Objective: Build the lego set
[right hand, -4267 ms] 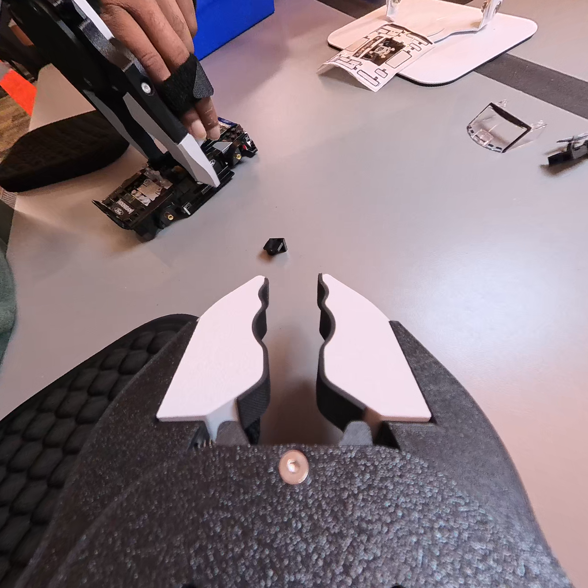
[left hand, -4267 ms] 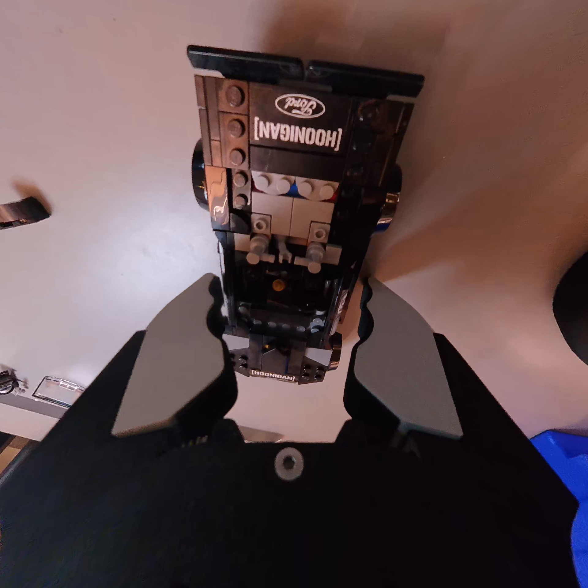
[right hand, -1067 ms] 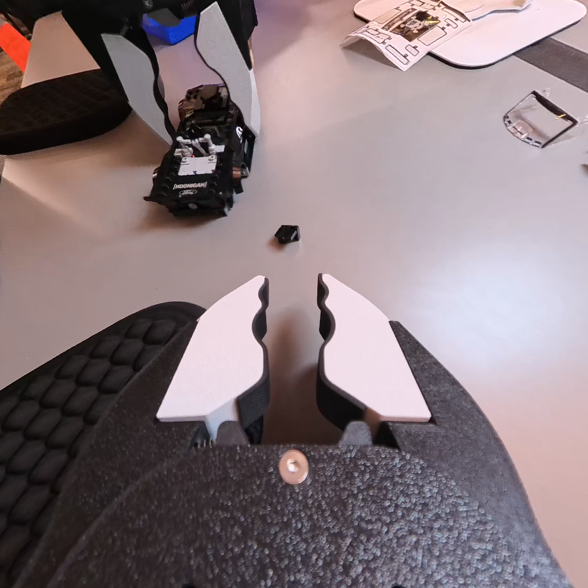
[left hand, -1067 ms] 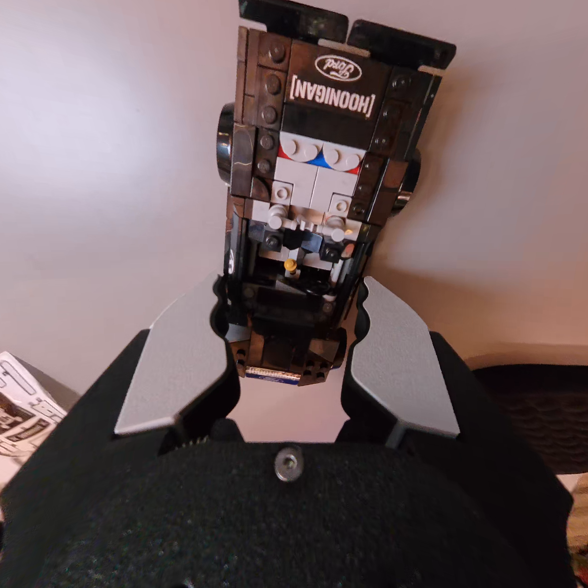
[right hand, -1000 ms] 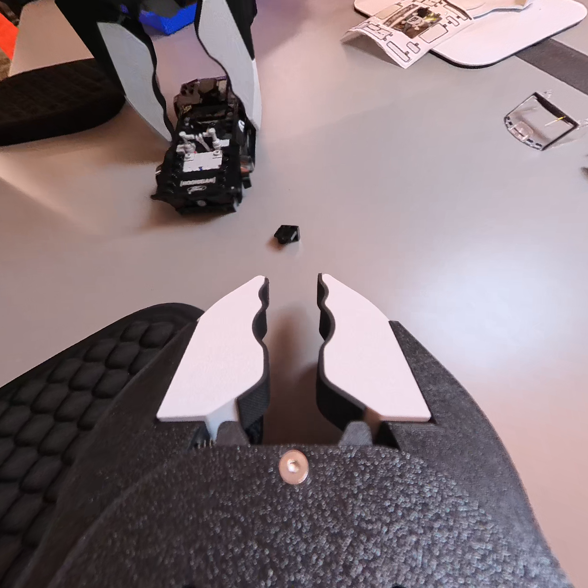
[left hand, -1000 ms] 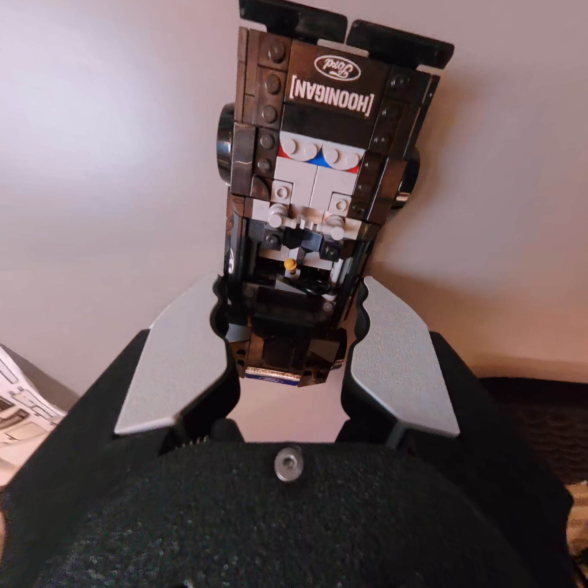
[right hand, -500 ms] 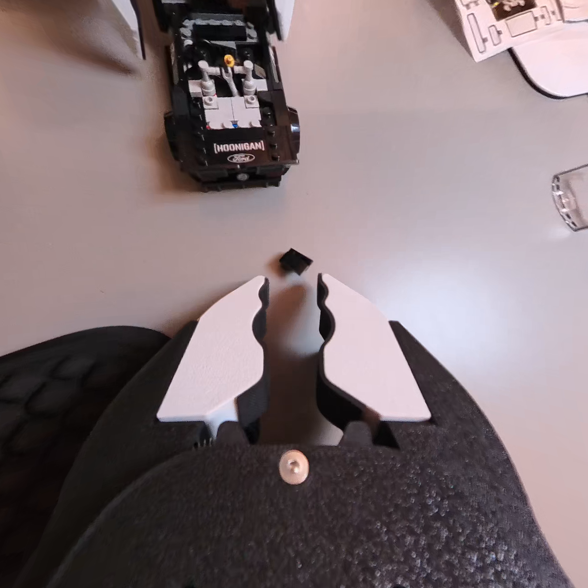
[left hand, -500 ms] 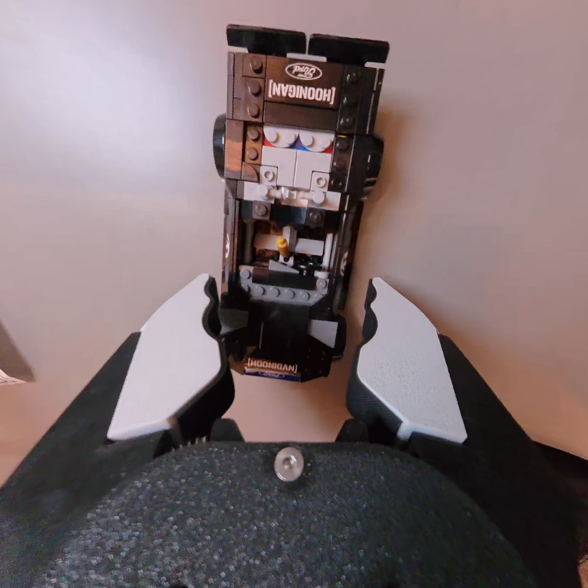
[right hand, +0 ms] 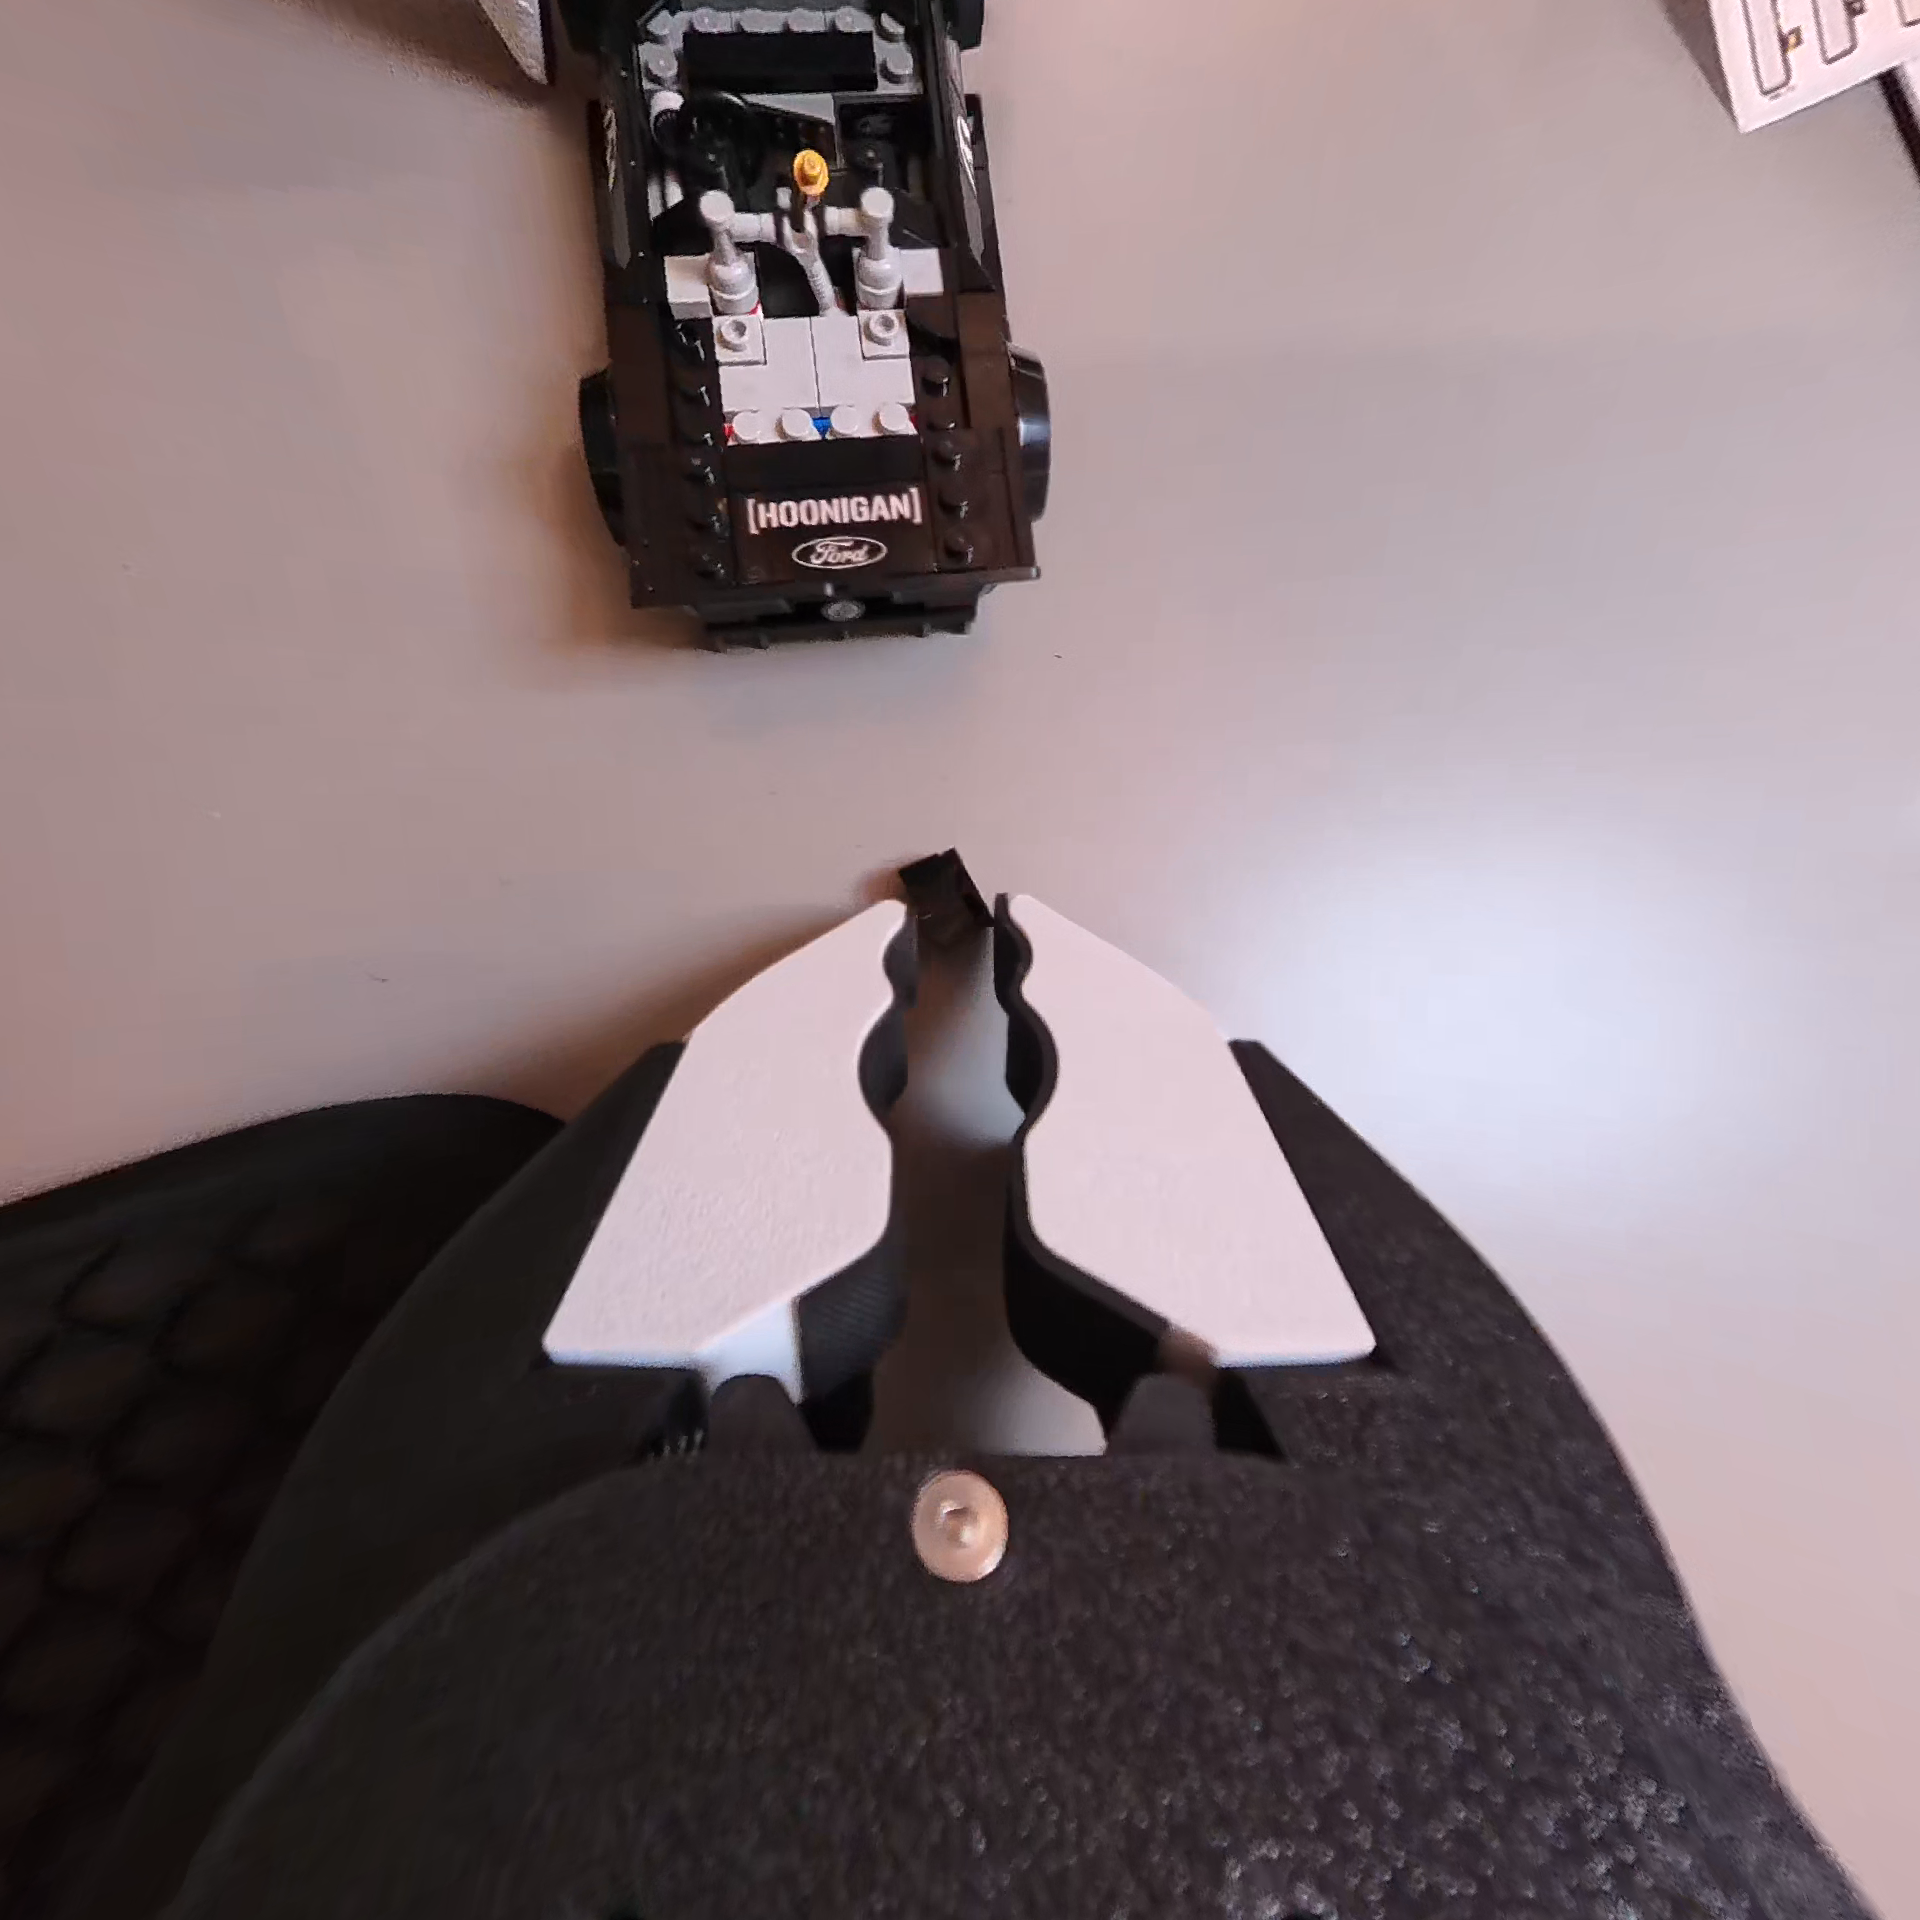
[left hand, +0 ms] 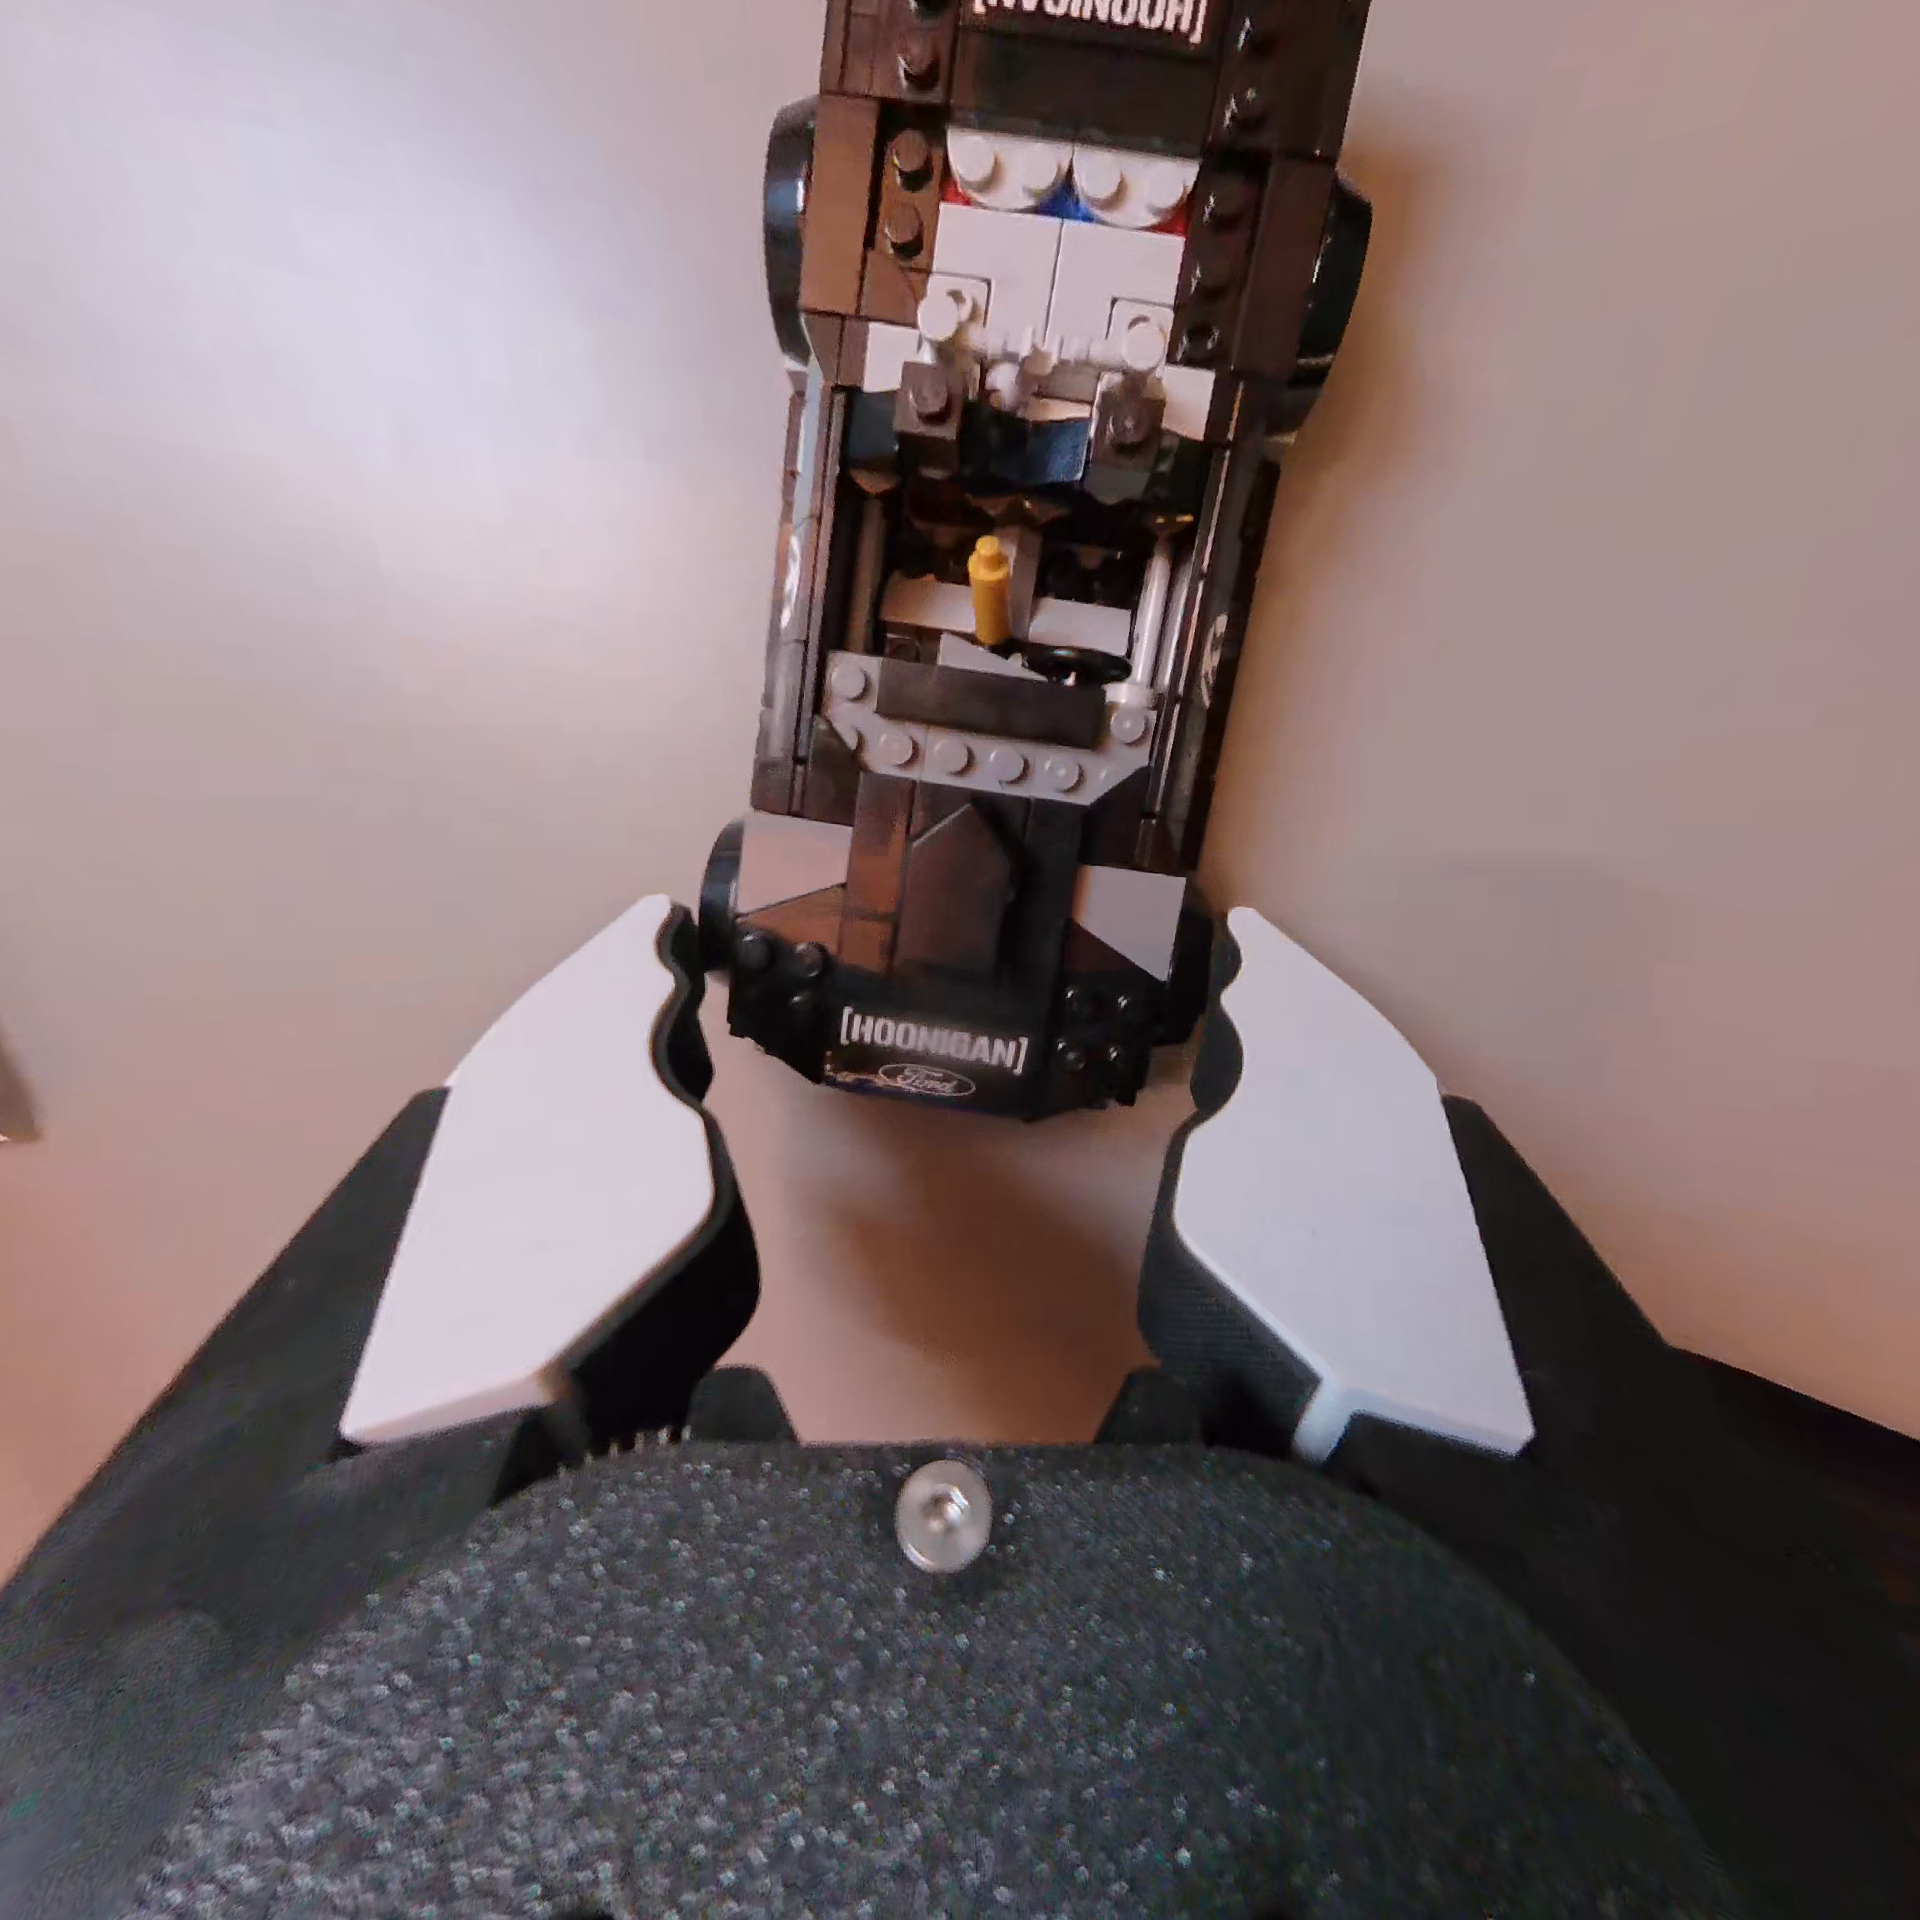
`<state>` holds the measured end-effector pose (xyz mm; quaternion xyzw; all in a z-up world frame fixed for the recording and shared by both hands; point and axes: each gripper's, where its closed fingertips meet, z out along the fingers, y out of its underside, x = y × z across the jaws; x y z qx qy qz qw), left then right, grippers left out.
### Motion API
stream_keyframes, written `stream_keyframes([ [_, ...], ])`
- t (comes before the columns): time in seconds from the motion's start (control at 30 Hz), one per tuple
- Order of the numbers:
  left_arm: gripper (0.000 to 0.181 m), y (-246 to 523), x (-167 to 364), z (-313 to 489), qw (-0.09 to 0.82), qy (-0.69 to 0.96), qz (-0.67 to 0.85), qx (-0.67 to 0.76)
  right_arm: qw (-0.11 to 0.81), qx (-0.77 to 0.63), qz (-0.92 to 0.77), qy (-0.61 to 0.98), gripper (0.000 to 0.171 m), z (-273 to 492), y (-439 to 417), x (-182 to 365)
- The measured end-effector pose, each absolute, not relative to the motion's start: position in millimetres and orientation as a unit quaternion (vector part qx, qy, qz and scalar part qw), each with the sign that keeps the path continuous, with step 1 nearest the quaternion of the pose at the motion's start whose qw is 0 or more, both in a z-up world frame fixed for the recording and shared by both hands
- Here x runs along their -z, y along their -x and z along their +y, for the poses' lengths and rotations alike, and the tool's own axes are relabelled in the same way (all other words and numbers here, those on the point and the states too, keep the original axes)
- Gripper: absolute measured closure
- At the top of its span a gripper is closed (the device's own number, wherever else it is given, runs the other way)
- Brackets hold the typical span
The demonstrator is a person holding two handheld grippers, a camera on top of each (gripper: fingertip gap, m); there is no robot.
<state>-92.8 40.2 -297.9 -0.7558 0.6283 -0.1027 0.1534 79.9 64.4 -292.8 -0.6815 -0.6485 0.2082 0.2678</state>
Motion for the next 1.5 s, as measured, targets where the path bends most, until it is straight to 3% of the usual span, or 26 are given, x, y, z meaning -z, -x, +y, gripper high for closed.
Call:
stream_keyframes([
  [0.33,0.090,86.4,289.5,35.9,0.088,0.822,0.514,0.228,0.251,-0.287,-0.580,0.720,0.158,50.8,-70.2,280.1],
  [0.87,0.090,79.2,268.2,44.9,-0.054,0.839,0.384,0.381,0.331,-0.340,-0.552,0.686,0.158,34.4,-38.4,253.8],
  [1.5,0.090,78.2,262.6,50.6,-0.096,0.831,0.332,0.436,0.335,-0.392,-0.513,0.686,0.158,35.8,-33.1,241.3],
])
